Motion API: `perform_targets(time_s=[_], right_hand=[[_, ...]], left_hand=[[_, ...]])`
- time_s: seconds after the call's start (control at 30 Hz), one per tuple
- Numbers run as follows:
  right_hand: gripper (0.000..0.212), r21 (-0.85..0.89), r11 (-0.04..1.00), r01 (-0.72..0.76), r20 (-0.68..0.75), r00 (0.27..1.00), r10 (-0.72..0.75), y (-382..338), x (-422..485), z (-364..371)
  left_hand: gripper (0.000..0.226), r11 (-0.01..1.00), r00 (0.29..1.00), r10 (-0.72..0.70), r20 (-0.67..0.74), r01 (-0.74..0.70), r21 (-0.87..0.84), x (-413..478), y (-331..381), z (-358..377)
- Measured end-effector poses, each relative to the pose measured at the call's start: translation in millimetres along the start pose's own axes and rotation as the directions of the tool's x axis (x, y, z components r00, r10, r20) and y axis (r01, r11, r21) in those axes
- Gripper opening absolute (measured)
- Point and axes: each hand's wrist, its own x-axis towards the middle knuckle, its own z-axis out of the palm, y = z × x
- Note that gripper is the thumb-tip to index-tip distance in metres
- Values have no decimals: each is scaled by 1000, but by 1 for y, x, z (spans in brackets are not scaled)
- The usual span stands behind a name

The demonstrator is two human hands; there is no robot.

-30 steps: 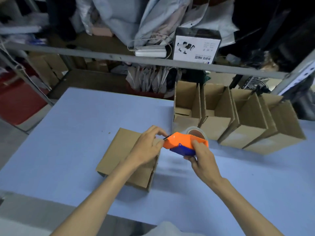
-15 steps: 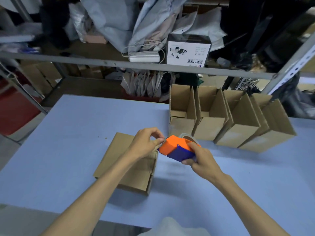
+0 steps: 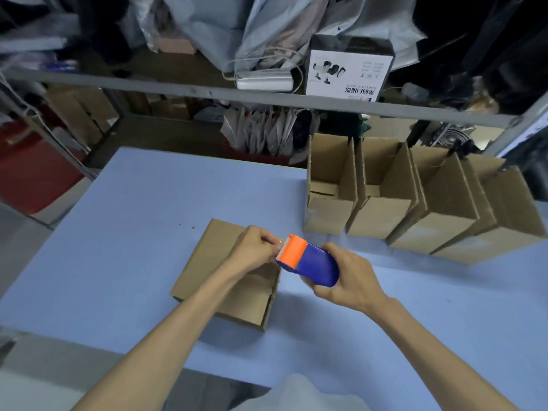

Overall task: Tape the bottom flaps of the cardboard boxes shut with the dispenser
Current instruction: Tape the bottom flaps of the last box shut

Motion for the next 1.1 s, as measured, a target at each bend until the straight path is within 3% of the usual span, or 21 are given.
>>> perform_targets(time_s=[0.23, 0.4, 0.53, 0.73, 1.1], right_hand=[[38, 75, 997, -6, 91, 996, -1, -2, 9, -8], [37, 57, 998, 4, 136, 991, -12, 14, -7, -19], [39, -19, 1000, -21, 137, 990, 23, 32, -19, -22], [61, -78, 995, -58, 143, 987, 69, 41, -17, -20], [50, -36, 997, -68, 199, 977, 74, 44, -9, -17]], left_hand=[[31, 987, 992, -39, -122, 58, 152, 5, -12, 6], [20, 970, 966, -55, -253, 112, 216, 4, -18, -14], [15, 941, 987, -57, -152, 104, 322, 4, -24, -25], [13, 972, 987, -20, -158, 57, 229, -2, -24, -16], [4, 969, 954, 154, -258, -96, 227, -14, -33, -1]])
